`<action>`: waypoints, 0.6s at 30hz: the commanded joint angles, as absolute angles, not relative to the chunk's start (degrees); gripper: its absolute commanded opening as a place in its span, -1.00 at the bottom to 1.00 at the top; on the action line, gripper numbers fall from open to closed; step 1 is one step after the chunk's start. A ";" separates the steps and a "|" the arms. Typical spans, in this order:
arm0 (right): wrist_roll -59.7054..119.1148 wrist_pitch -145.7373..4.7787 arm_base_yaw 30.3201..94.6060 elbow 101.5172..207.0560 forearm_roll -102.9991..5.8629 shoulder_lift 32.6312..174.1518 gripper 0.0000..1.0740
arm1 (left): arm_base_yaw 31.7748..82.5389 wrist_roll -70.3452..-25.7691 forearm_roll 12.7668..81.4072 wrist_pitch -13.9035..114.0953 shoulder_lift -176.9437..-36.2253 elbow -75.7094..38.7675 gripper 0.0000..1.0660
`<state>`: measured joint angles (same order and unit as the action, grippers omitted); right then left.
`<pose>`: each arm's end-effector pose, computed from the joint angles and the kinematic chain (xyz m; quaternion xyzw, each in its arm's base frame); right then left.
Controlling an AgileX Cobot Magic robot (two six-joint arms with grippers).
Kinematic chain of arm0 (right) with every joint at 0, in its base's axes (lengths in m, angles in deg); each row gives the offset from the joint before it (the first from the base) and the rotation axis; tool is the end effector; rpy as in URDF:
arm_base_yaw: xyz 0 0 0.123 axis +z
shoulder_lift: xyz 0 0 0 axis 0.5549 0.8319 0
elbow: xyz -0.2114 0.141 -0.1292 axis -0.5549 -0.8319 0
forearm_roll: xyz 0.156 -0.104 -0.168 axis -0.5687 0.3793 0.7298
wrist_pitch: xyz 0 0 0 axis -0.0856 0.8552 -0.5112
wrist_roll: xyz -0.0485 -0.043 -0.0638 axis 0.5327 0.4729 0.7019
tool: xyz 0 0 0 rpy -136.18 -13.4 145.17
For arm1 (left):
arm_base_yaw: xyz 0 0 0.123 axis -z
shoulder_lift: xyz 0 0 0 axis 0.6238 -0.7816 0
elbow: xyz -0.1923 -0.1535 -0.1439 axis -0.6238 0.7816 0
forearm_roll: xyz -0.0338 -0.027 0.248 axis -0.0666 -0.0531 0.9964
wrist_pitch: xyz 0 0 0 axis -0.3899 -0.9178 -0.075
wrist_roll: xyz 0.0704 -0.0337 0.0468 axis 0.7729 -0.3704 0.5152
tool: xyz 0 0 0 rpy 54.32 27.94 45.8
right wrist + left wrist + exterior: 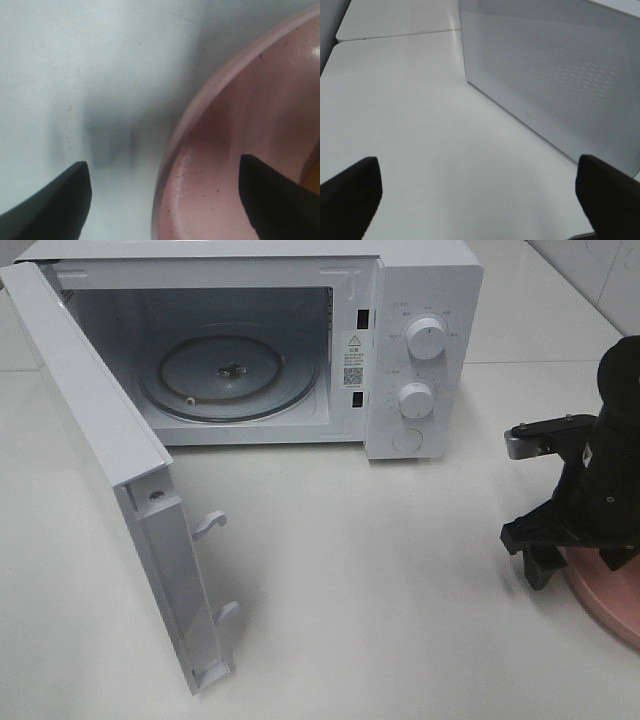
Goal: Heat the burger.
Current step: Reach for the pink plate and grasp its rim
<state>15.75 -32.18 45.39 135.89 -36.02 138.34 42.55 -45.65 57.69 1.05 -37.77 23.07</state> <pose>0.2902 0.0486 0.1229 -0.1049 0.9910 -0.0559 0.0609 -0.0060 -0.0051 0.2786 0.0762 0.8446 -0.0246 0.5293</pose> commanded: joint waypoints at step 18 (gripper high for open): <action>12.89 -33.09 45.10 135.78 -35.91 142.30 -0.62 | 42.78 -45.65 57.63 1.62 -36.74 23.24 0.83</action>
<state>13.46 -33.27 45.22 136.01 -35.05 141.55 42.55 -45.65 57.69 1.05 -37.77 23.07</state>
